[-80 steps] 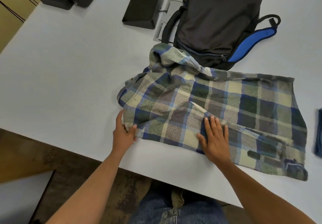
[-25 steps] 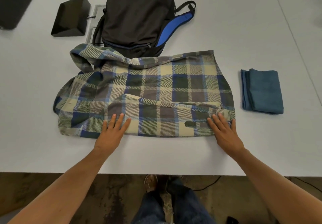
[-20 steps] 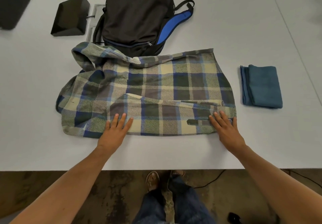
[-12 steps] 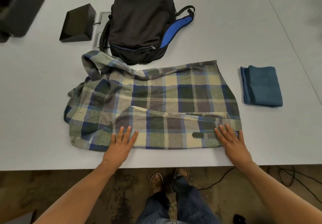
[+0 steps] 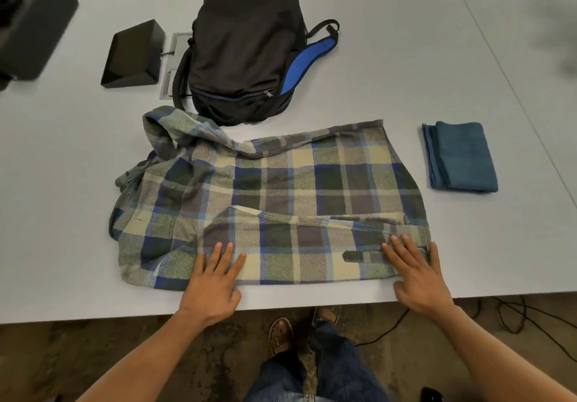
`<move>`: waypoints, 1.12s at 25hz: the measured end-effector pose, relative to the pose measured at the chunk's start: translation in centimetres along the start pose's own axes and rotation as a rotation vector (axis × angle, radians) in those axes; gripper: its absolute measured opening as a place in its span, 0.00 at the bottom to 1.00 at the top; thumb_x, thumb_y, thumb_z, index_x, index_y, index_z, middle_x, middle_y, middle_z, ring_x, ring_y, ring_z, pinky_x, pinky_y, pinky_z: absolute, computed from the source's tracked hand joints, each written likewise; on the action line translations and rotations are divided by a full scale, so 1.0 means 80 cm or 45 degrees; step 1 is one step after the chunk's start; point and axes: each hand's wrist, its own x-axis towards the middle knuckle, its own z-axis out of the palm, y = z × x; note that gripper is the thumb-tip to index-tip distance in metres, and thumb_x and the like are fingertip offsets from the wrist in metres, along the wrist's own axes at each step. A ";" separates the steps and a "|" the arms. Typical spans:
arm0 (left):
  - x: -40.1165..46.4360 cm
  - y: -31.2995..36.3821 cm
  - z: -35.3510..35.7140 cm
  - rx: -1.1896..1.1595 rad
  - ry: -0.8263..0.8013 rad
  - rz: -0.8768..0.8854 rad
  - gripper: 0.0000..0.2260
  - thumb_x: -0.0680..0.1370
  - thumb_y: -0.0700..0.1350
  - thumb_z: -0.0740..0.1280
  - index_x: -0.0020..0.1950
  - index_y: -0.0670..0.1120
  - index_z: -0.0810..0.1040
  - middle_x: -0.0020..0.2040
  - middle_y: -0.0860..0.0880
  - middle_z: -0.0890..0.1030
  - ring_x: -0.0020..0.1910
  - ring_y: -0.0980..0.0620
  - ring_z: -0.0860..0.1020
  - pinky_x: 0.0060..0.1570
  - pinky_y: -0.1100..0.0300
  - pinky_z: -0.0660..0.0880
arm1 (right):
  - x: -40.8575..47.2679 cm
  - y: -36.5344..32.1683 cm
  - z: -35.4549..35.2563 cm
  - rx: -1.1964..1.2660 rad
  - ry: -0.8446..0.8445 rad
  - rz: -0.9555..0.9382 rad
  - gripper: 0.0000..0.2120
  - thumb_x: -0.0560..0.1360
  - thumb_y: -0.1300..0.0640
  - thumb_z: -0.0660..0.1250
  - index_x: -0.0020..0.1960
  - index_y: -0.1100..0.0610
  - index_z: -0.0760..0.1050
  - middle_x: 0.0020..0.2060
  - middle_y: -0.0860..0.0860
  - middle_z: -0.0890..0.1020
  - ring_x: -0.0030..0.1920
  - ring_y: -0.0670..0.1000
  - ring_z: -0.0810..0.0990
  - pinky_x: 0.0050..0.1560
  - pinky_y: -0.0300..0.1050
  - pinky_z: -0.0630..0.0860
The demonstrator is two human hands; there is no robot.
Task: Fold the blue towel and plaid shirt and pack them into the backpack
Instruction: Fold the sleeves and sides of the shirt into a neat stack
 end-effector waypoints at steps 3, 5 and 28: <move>0.016 0.006 -0.011 -0.054 0.090 0.014 0.33 0.79 0.65 0.51 0.79 0.47 0.58 0.79 0.45 0.58 0.78 0.45 0.54 0.72 0.39 0.53 | 0.002 -0.008 -0.010 0.160 0.036 -0.062 0.36 0.72 0.46 0.53 0.79 0.50 0.56 0.79 0.49 0.55 0.80 0.51 0.49 0.73 0.71 0.41; 0.040 0.015 -0.018 -0.103 0.116 -0.010 0.32 0.81 0.65 0.47 0.79 0.47 0.57 0.79 0.46 0.56 0.79 0.46 0.53 0.73 0.41 0.52 | 0.016 -0.018 -0.016 0.218 0.074 -0.040 0.32 0.76 0.45 0.50 0.80 0.51 0.55 0.79 0.50 0.56 0.79 0.50 0.49 0.74 0.69 0.42; 0.173 0.050 -0.020 -0.237 0.177 -0.266 0.30 0.80 0.67 0.44 0.80 0.55 0.51 0.80 0.50 0.52 0.79 0.47 0.46 0.75 0.37 0.45 | 0.194 -0.032 -0.043 0.314 0.025 0.229 0.32 0.81 0.38 0.43 0.81 0.52 0.48 0.80 0.50 0.50 0.79 0.48 0.42 0.78 0.53 0.40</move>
